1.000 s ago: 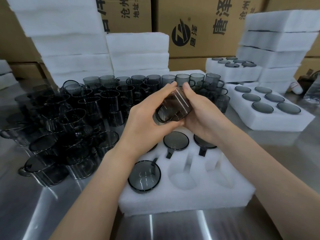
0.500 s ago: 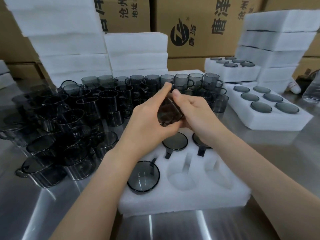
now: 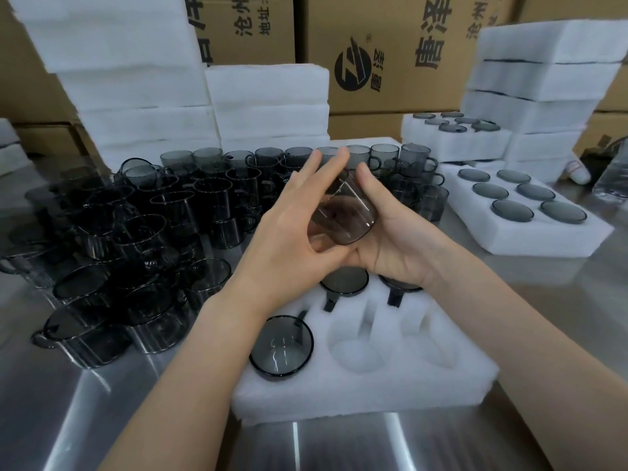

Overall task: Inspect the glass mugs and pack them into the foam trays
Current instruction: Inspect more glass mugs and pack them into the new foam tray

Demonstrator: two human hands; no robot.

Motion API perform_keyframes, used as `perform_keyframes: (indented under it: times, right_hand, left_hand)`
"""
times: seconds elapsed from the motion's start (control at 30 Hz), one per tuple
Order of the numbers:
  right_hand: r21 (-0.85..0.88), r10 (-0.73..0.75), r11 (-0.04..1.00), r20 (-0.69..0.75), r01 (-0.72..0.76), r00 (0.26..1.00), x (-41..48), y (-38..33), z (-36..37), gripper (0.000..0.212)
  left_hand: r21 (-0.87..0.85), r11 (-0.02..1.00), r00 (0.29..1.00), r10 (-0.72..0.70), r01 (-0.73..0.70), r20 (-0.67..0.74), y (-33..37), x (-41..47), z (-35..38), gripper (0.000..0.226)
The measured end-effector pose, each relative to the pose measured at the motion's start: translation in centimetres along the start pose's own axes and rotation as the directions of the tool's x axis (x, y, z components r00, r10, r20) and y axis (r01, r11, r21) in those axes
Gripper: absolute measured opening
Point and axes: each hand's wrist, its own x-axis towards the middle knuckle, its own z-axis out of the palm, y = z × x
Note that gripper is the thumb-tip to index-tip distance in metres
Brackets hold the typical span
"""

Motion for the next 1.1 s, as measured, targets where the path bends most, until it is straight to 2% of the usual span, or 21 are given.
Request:
perform_keyframes:
  times: [0.17, 0.27, 0.37, 0.53, 0.63, 0.77, 0.9, 1.0, 1.1]
  right_hand:
    - [-0.160, -0.233, 0.965, -0.160, 0.208, 0.959, 0.08, 0.40, 0.11, 0.040]
    - [-0.328, -0.296, 0.919, -0.208, 0.219, 0.932, 0.37, 0.82, 0.35, 0.046]
    - [-0.457, -0.339, 0.863, -0.211, 0.214, 0.917, 0.26, 0.94, 0.83, 0.035]
    - [-0.419, -0.369, 0.873, -0.228, 0.252, 0.901, -0.09, 0.61, 0.94, 0.028]
    - [-0.362, -0.380, 0.893, -0.292, 0.266, 0.878, -0.04, 0.53, 0.74, 0.014]
    - [-0.339, -0.411, 0.892, -0.339, 0.298, 0.846, 0.11, 0.55, 0.65, 0.015]
    - [-0.276, -0.413, 0.902, -0.328, 0.333, 0.849, 0.12, 0.34, 0.49, 0.008]
    - [-0.207, -0.369, 0.925, -0.284, 0.319, 0.885, 0.19, 0.40, 0.56, 0.017]
    - [-0.251, -0.362, 0.920, -0.250, 0.301, 0.898, 0.20, 0.58, 0.67, 0.037]
  left_hand:
    - [0.025, 0.998, 0.997, -0.063, 0.062, 0.053, -0.19, 0.13, 0.00, 0.107]
    - [0.011, 0.992, 0.992, -0.125, 0.125, 0.022, -0.58, 0.22, 0.25, 0.109]
    - [0.002, 0.988, 0.988, -0.154, 0.154, 0.012, -0.81, 0.21, 0.40, 0.103]
    - [-0.008, 0.997, 0.997, -0.080, 0.081, 0.017, -0.78, 0.13, 0.48, 0.100]
    - [0.023, 1.000, 0.999, -0.006, 0.005, 0.045, -0.85, -0.02, 0.53, 0.101]
    - [0.034, 0.999, 0.998, 0.029, -0.031, 0.057, -0.79, 0.04, 0.58, 0.101]
    - [0.090, 0.996, 0.998, 0.023, -0.018, -0.061, -0.82, 0.14, 0.41, 0.089]
    - [0.130, 0.991, 0.989, 0.026, -0.007, -0.148, -0.79, 0.21, 0.30, 0.075]
    - [0.110, 0.994, 0.989, 0.000, 0.017, -0.148, -0.70, 0.24, 0.27, 0.072]
